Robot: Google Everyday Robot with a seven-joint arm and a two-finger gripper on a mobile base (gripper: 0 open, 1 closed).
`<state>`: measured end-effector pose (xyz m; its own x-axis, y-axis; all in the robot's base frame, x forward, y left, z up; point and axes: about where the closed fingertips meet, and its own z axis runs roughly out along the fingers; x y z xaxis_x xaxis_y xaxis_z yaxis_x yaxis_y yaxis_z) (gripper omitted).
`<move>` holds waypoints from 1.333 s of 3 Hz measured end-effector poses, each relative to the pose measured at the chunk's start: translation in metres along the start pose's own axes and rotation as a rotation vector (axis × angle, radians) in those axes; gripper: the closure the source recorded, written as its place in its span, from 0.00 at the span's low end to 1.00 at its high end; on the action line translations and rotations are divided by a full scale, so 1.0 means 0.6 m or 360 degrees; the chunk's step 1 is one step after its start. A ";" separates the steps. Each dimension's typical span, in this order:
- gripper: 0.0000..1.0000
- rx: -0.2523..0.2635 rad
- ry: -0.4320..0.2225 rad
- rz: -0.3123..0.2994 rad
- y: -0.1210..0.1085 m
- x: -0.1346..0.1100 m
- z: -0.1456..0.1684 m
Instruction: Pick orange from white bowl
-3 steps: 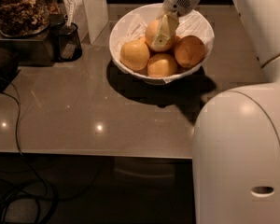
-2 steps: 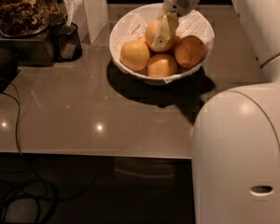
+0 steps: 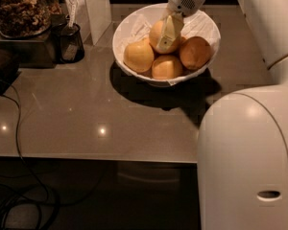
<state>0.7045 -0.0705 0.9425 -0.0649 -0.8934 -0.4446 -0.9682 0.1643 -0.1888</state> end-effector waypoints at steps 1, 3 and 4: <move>1.00 0.0103 -0.0084 -0.0053 0.014 -0.010 -0.045; 1.00 0.0559 -0.0677 -0.0470 0.243 -0.172 -0.308; 1.00 0.0672 -0.0851 -0.0596 0.331 -0.233 -0.312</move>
Offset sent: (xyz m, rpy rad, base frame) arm -0.2049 -0.0699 0.0756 0.3403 -0.4690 -0.0839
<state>0.4760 0.0086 1.1308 0.4778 -0.6154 -0.6269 -0.7214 0.1325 -0.6798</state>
